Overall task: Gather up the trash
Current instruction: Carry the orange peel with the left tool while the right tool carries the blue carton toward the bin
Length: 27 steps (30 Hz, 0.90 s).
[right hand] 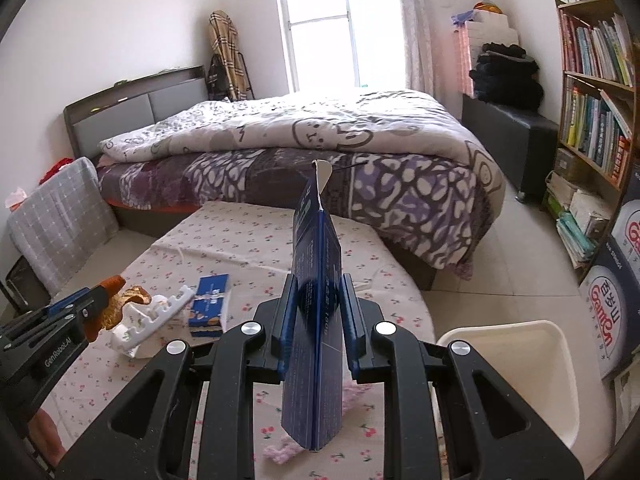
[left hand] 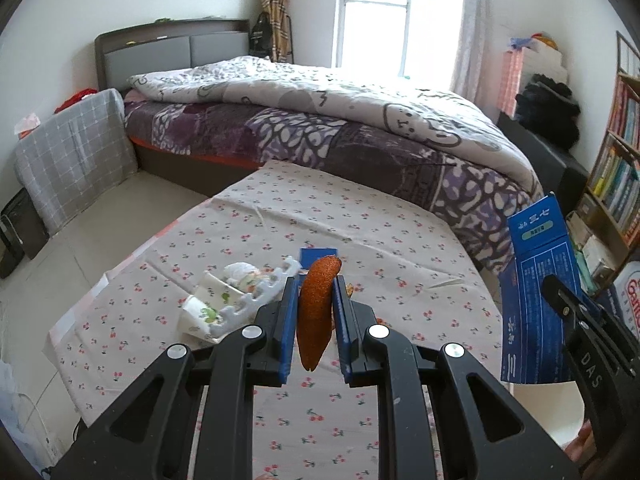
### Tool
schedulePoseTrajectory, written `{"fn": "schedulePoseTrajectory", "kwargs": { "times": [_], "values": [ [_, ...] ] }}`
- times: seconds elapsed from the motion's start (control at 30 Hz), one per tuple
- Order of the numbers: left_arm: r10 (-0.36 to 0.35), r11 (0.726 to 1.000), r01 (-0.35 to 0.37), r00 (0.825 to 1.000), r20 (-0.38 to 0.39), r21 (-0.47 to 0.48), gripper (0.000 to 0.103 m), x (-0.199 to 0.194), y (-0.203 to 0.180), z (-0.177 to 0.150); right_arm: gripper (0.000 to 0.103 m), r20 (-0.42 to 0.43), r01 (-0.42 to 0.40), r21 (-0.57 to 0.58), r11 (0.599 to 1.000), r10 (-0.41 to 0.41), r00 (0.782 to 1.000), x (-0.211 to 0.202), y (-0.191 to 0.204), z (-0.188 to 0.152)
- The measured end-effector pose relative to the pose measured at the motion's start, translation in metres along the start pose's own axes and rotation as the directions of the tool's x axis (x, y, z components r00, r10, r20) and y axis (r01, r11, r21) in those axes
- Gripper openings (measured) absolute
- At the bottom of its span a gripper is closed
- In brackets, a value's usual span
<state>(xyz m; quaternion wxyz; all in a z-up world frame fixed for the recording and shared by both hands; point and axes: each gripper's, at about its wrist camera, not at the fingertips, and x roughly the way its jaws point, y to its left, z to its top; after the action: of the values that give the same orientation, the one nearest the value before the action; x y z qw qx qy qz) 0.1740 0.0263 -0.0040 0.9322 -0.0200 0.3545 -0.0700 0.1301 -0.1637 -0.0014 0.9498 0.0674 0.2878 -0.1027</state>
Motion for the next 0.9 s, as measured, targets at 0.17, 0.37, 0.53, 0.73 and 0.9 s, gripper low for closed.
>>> {"fn": "schedulePoseTrajectory", "kwargs": {
  "times": [0.17, 0.37, 0.53, 0.73, 0.9],
  "values": [
    [-0.021, 1.0, 0.021, 1.0, -0.001, 0.023, 0.018, 0.001, -0.019, -0.003, 0.02, 0.002, 0.025, 0.007, 1.0, -0.025, 1.0, -0.004, -0.014, 0.0],
    [-0.049, 0.998, 0.049, 0.999, -0.012, 0.048, 0.018, 0.004, -0.042, -0.007, 0.02, -0.001, 0.06, 0.027, 0.998, -0.06, 0.998, -0.009, -0.038, 0.001],
    [-0.075, 0.994, 0.077, 0.997, -0.023, 0.074, 0.018, 0.006, -0.064, -0.011, 0.02, -0.005, 0.093, 0.045, 0.995, -0.093, 0.996, -0.012, -0.057, 0.002],
    [-0.11, 0.987, 0.114, 0.993, -0.036, 0.111, 0.018, 0.008, -0.094, -0.017, 0.02, -0.029, 0.143, 0.073, 0.987, -0.141, 0.99, -0.013, -0.084, 0.001],
    [-0.136, 0.979, 0.142, 0.99, -0.049, 0.147, 0.018, 0.009, -0.119, -0.024, 0.02, -0.056, 0.176, 0.109, 0.978, -0.17, 0.984, -0.014, -0.111, 0.001]
  ]
}}
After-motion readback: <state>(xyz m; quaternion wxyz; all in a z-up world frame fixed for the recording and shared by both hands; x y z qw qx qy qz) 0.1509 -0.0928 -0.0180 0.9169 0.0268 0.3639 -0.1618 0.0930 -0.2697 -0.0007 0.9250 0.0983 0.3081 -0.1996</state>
